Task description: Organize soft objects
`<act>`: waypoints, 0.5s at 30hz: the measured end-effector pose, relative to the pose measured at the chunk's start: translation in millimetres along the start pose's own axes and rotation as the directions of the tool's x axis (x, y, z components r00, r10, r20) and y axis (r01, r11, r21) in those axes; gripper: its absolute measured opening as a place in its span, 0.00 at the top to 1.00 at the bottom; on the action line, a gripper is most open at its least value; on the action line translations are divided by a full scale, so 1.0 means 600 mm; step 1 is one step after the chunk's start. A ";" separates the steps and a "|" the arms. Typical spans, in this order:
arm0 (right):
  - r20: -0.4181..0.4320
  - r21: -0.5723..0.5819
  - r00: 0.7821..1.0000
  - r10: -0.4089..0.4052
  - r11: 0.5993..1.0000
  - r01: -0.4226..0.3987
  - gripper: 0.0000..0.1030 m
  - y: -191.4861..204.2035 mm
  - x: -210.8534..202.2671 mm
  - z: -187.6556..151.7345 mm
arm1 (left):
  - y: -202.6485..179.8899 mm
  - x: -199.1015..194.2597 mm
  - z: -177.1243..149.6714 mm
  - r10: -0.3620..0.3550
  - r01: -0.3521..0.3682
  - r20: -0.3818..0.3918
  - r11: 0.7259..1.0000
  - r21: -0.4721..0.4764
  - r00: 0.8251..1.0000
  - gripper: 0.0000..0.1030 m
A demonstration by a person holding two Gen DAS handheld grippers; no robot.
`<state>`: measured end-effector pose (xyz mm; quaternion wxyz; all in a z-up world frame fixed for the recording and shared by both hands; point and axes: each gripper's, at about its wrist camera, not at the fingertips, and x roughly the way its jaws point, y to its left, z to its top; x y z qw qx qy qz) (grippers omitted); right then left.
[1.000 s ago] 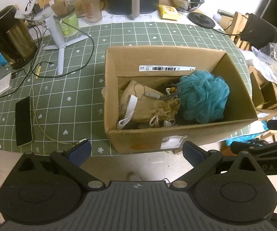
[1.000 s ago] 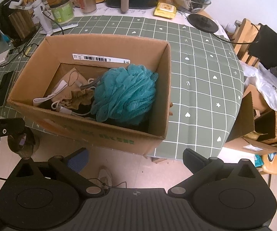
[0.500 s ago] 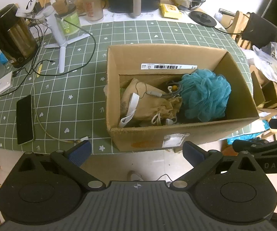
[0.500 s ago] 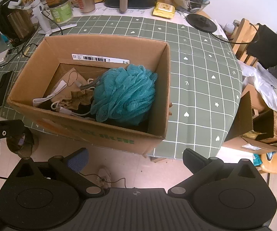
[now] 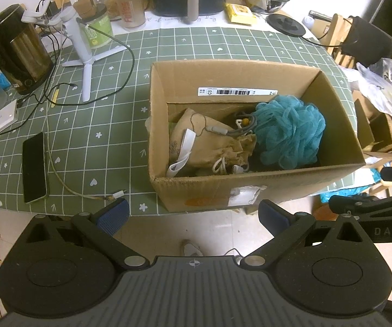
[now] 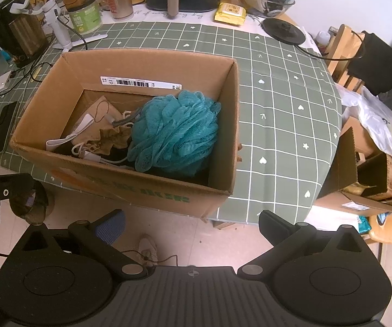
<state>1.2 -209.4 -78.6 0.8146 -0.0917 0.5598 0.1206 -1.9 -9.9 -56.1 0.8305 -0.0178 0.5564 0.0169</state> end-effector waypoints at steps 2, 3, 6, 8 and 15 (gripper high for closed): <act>0.000 0.000 1.000 0.000 1.000 0.000 0.00 0.000 0.000 0.000 | 0.000 0.000 0.000 -0.001 0.001 0.000 1.000 -0.001 1.000 0.00; 0.000 -0.001 1.000 0.000 1.000 0.000 0.00 0.000 0.000 0.001 | 0.000 0.000 0.000 -0.001 0.001 0.000 1.000 0.000 1.000 0.00; 0.004 -0.001 1.000 0.004 1.000 -0.004 0.00 0.002 -0.001 -0.001 | 0.000 0.000 0.000 -0.001 0.001 -0.001 1.000 0.001 1.000 0.00; 0.004 0.000 1.000 0.006 1.000 -0.006 0.00 0.002 -0.001 -0.002 | 0.000 0.000 0.000 -0.001 0.001 -0.001 1.000 0.001 1.000 0.00; -0.001 0.004 1.000 0.006 1.000 -0.006 0.00 0.001 0.000 0.000 | -0.003 0.001 0.000 -0.003 0.003 -0.001 1.000 0.001 1.000 0.00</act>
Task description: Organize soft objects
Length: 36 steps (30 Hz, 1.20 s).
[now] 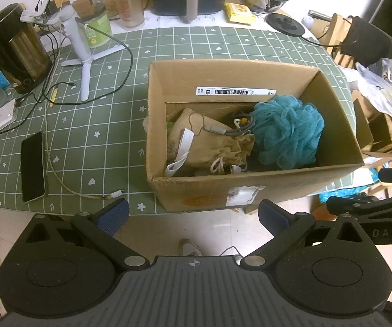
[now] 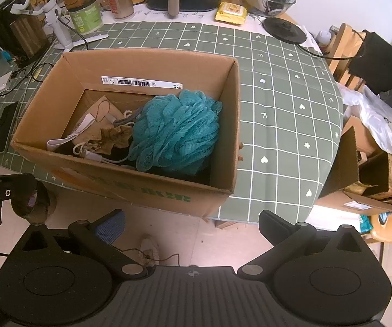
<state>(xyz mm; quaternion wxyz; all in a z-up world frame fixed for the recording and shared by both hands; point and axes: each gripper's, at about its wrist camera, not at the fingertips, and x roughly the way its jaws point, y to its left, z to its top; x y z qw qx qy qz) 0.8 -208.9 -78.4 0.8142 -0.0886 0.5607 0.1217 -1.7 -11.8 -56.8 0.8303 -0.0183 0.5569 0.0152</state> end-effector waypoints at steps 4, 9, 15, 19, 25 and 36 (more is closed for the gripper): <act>0.000 0.000 1.000 0.000 1.000 0.000 0.00 0.000 0.000 0.000 | -0.001 0.000 -0.001 -0.001 0.001 0.000 1.000 0.000 1.000 0.00; 0.000 0.000 1.000 0.000 1.000 0.000 0.00 0.000 0.000 0.000 | -0.001 0.000 0.000 -0.001 0.001 0.000 1.000 0.000 1.000 0.00; -0.001 0.002 1.000 0.000 1.000 0.000 0.00 0.001 0.001 0.001 | -0.001 0.000 0.001 -0.003 0.003 0.000 1.000 0.001 1.000 0.00; -0.002 0.002 1.000 -0.001 1.000 0.001 0.00 0.001 0.002 0.002 | -0.001 0.001 0.003 -0.005 0.005 -0.003 1.000 0.003 1.000 0.00; -0.005 0.007 1.000 -0.005 1.000 0.005 0.00 0.002 0.003 0.002 | 0.000 0.002 0.004 -0.007 0.007 -0.006 1.000 0.008 1.000 0.00; -0.005 0.008 1.000 -0.005 1.000 0.005 0.00 0.003 0.003 0.001 | 0.000 0.002 0.004 -0.007 0.007 -0.006 1.000 0.007 1.000 0.00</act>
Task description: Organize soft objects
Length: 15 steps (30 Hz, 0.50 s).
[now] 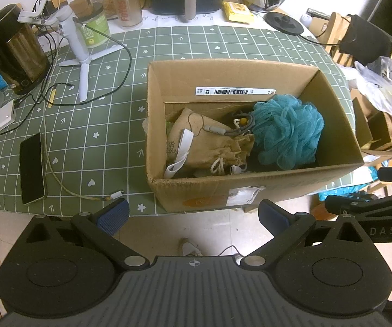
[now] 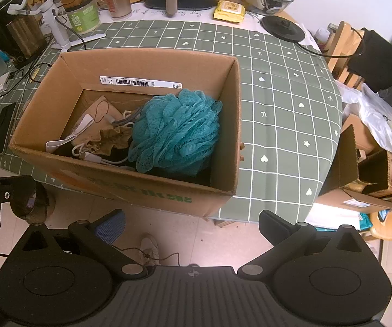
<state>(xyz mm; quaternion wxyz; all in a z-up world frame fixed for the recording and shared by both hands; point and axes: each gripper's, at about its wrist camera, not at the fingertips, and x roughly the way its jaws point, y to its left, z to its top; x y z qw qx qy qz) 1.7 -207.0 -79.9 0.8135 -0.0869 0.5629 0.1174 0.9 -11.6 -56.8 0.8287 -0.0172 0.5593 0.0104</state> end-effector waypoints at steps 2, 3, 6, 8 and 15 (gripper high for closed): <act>-0.002 -0.001 1.000 -0.001 1.000 0.001 0.00 0.000 0.000 0.000 | -0.001 0.000 0.000 0.000 0.000 -0.001 1.000 -0.001 1.000 0.00; -0.002 0.000 1.000 -0.001 1.000 0.001 0.00 0.001 0.000 0.001 | 0.000 0.000 0.000 0.000 0.000 0.000 1.000 -0.001 1.000 0.00; -0.002 0.000 1.000 -0.002 1.000 0.002 0.00 0.001 -0.001 0.000 | -0.001 0.000 -0.001 0.002 -0.002 -0.002 1.000 -0.002 1.000 0.00; -0.002 0.000 1.000 -0.002 1.000 0.002 0.00 0.001 -0.001 0.001 | -0.001 0.000 -0.002 0.002 -0.002 -0.002 1.000 -0.003 1.000 0.00; -0.003 -0.001 1.000 -0.001 1.000 0.001 0.00 0.001 0.000 0.001 | 0.000 0.000 -0.003 0.001 -0.001 -0.003 1.000 -0.003 1.000 0.00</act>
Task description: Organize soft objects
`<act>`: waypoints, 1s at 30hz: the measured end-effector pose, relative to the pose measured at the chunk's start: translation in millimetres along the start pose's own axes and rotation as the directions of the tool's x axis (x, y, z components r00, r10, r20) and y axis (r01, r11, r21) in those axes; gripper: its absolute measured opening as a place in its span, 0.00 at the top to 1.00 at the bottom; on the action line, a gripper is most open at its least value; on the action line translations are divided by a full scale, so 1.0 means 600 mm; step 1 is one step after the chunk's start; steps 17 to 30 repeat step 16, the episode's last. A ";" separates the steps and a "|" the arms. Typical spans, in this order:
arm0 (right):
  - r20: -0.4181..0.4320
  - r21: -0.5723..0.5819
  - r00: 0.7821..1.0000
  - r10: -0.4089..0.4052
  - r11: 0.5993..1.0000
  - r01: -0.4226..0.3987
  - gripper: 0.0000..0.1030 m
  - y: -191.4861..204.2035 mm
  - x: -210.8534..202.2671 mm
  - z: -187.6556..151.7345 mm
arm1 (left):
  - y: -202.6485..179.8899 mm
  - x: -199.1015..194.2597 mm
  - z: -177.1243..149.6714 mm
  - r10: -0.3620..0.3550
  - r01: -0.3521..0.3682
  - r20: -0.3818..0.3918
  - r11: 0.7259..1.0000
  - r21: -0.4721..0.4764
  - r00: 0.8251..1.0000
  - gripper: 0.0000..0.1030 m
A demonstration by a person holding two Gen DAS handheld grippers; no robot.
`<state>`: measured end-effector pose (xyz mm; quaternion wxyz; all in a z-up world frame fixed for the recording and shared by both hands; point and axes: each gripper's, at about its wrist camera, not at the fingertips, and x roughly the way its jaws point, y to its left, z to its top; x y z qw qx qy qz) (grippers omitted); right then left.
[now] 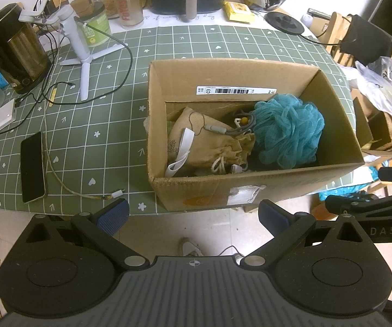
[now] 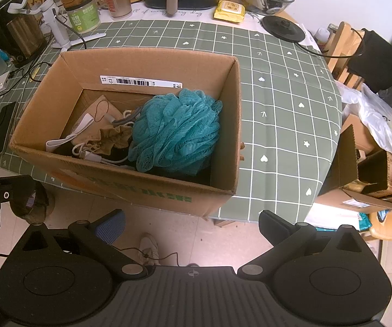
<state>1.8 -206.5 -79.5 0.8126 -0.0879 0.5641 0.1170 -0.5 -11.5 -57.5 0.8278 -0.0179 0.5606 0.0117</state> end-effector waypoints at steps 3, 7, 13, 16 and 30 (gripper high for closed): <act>-0.001 0.001 1.000 -0.001 1.000 0.001 0.00 0.001 0.000 0.000 | 0.000 0.000 0.000 0.000 0.000 0.000 1.000 0.000 1.000 0.00; -0.001 0.001 1.000 0.000 1.000 0.000 0.00 0.001 0.000 0.000 | -0.001 0.000 0.000 0.000 0.000 0.000 1.000 -0.001 1.000 0.00; -0.001 0.001 1.000 -0.001 1.000 0.001 0.00 0.000 0.000 0.000 | 0.000 -0.003 -0.001 -0.015 0.015 0.013 1.000 -0.005 1.000 0.00; 0.000 0.002 1.000 -0.001 1.000 0.001 0.00 0.001 0.000 0.001 | -0.001 -0.005 0.000 -0.019 0.019 0.023 1.000 -0.002 1.000 0.00; 0.000 0.002 1.000 -0.001 1.000 0.001 0.00 0.001 0.000 0.001 | -0.001 -0.005 0.000 -0.019 0.019 0.023 1.000 -0.002 1.000 0.00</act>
